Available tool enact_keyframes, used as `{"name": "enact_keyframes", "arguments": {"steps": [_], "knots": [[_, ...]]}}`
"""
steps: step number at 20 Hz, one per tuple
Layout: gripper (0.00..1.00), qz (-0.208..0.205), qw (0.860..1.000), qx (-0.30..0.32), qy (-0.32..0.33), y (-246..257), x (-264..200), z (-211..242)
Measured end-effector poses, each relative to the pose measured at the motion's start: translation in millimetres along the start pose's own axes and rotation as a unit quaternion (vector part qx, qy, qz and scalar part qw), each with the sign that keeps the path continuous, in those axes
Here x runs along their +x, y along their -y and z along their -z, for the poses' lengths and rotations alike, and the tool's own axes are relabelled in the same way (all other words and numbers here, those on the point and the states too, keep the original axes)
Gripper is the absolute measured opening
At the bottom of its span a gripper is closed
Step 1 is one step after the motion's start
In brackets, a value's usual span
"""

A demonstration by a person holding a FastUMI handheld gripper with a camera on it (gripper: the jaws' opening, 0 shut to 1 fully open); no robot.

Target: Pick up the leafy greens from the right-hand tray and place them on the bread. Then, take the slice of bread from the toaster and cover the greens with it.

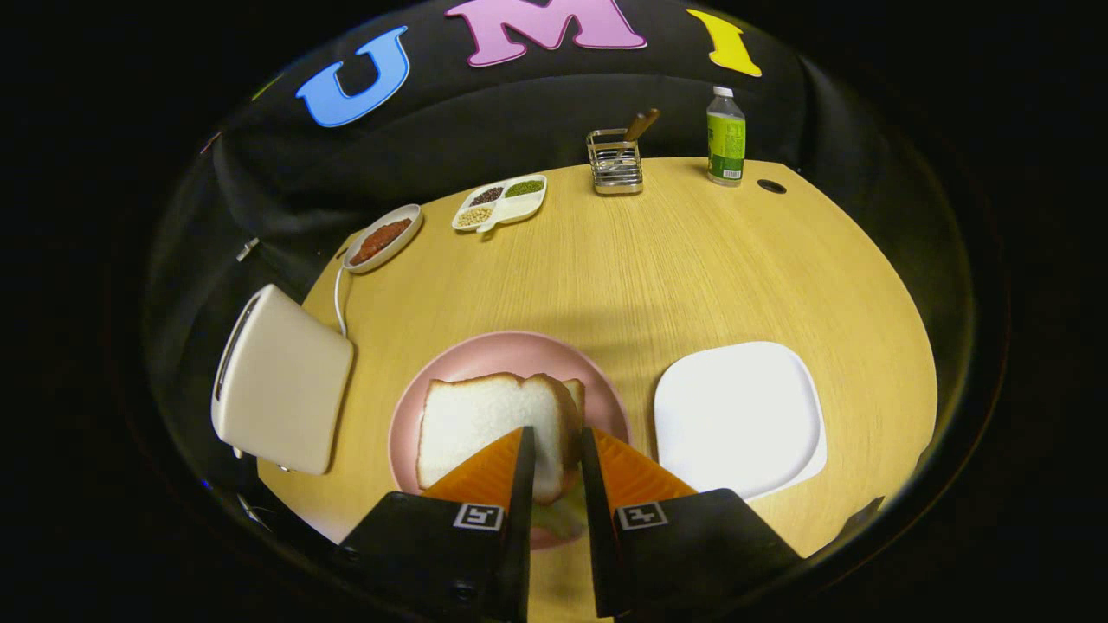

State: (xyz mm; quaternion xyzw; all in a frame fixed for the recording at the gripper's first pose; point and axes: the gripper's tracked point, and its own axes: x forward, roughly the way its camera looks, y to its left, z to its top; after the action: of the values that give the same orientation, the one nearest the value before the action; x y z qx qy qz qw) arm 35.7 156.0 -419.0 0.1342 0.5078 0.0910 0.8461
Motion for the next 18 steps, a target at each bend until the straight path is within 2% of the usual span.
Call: {"name": "enact_keyframes", "arguments": {"steps": [2,3,4,5,6,8,12,18], "knots": [[0.4,0.017,0.999,-0.026,-0.009,10.2,1.3,5.8],[0.48,0.021,0.999,-0.029,-0.004,12.4,-0.5,3.9],[0.59,0.023,0.999,-0.029,0.0,14.2,-2.7,1.4],[0.66,0.022,0.999,-0.026,0.002,14.5,-5.1,0.7],[0.8,0.021,0.999,-0.025,0.005,14.0,-7.6,0.4],[1.0,0.026,0.999,-0.034,0.017,19.8,-15.2,-3.5],[1.0,0.03,0.997,-0.057,0.051,24.2,-36.3,-15.5],[1.0,0.002,0.988,-0.082,0.131,2.0,-92.2,-60.3]]}}
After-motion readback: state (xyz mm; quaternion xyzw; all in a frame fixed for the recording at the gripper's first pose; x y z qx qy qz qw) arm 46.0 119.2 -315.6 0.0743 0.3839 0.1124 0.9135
